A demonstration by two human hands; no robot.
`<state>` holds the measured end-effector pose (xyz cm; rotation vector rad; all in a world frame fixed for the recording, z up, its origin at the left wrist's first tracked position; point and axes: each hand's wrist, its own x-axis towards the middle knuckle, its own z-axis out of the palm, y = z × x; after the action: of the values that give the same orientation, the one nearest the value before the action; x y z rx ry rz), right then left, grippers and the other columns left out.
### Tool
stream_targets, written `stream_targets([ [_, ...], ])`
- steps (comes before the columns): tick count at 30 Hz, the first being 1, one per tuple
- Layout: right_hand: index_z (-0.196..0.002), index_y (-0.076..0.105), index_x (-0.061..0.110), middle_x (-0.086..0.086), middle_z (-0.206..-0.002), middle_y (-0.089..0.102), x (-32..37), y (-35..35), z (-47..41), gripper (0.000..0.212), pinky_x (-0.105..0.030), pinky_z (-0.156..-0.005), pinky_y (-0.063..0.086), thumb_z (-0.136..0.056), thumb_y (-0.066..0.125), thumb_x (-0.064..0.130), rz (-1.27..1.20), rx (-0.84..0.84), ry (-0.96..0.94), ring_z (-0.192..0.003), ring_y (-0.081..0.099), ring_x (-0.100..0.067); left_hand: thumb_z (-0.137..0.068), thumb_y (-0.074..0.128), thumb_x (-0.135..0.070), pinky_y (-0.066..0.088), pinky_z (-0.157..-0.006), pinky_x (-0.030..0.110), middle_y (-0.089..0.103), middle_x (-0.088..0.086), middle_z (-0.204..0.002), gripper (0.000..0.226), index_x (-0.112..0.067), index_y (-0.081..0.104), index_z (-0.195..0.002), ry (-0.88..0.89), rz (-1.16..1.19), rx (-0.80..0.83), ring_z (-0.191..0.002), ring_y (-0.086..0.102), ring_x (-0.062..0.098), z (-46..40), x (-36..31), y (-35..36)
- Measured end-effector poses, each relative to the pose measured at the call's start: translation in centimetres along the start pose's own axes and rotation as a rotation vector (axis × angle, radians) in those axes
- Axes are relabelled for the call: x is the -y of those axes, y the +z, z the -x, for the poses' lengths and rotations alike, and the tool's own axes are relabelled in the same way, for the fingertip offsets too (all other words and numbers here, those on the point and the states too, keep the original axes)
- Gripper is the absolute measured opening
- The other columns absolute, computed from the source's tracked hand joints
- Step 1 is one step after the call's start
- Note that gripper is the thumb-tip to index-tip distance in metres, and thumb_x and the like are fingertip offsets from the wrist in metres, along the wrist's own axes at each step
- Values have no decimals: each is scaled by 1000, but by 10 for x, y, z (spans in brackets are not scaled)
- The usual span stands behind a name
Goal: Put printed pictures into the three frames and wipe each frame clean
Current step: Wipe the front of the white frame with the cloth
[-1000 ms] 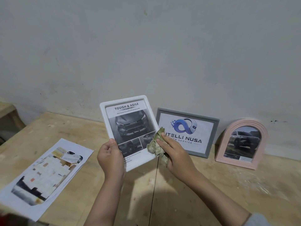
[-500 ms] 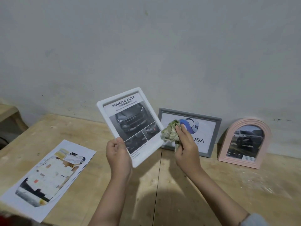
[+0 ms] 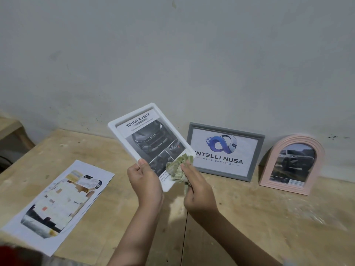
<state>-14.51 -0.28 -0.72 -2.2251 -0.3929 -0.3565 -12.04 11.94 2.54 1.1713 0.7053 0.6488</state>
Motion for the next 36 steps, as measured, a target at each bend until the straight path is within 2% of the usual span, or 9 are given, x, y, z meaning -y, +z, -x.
stream_targets([
  [7, -120, 63, 4, -5, -127, 59, 22, 4, 16, 68, -20, -107, 35, -61, 37, -17, -95, 44, -106, -124, 49, -10, -99, 39, -28, 31, -56, 29, 34, -2, -68, 23, -12, 36, -83, 20, -49, 15, -62, 34, 19, -2, 7, -6],
  [11, -105, 67, 29, 9, -101, 70, 35, -23, 10, 47, -21, -79, 51, -80, 42, -3, -387, 305, 156, -90, 67, -17, -101, 40, -27, 38, -63, 28, 41, -2, -73, 21, -8, 42, -92, -53, -34, 1, -64, 40, 13, -4, 7, -8],
  [14, -96, 69, 26, 6, -91, 72, 34, -47, -14, 42, -20, -78, 49, -85, 48, -9, -548, 401, 183, -87, 66, -7, -99, 44, -28, 41, -66, 30, 45, 0, -75, 23, -12, 45, -83, -105, 22, 27, -67, 44, 15, -8, 8, -10],
  [17, -102, 68, 21, 7, -94, 71, 35, -62, -47, 42, -14, -80, 46, -88, 47, -12, -500, 258, 165, -88, 64, 0, -96, 47, -32, 36, -63, 34, 45, 0, -71, 22, -20, 44, -78, -103, -25, 126, -64, 41, 17, -8, 9, -13],
  [20, -108, 65, 22, 19, -99, 64, 45, -68, -83, 44, -1, -81, 39, -87, 45, -11, -350, 61, 42, -91, 57, 15, -99, 48, -21, 43, -73, 36, 56, 2, -76, 18, -17, 49, -81, -81, -39, 213, -72, 52, 18, 3, 6, -11],
  [23, -124, 58, 7, 3, -118, 62, 50, -60, -110, 54, -10, -95, 40, -77, 41, -14, -167, -55, -205, -109, 56, -3, -98, 49, -16, 41, -68, 32, 56, 3, -71, 17, -12, 52, -82, -48, -60, 321, -68, 50, 17, 17, 4, -9],
  [27, -135, 47, 1, -18, -142, 45, 39, -36, -124, 73, -29, -107, 35, -65, 36, -14, 116, 35, -423, -134, 41, -30, -96, 52, -14, 43, -64, 34, 62, 8, -69, 6, -11, 56, -94, -35, -54, 451, -64, 52, 22, 22, 3, -11],
  [30, -135, 48, -1, -20, -144, 40, 31, -20, -114, 73, -33, -110, 32, -64, 34, -15, 179, 96, -448, -137, 35, -33, -96, 52, -13, 39, -64, 38, 57, 11, -65, 8, -16, 59, -92, -59, -44, 463, -64, 48, 24, 17, 2, -13],
  [36, -134, 49, 2, -16, -144, 42, 21, -5, -83, 66, -35, -113, 30, -73, 26, -1, 88, 218, -447, -137, 36, -27, -98, 48, -10, 52, -69, 31, 69, 7, -81, 13, -14, 61, -100, -71, -33, 544, -70, 64, 16, 1, -3, -22],
])
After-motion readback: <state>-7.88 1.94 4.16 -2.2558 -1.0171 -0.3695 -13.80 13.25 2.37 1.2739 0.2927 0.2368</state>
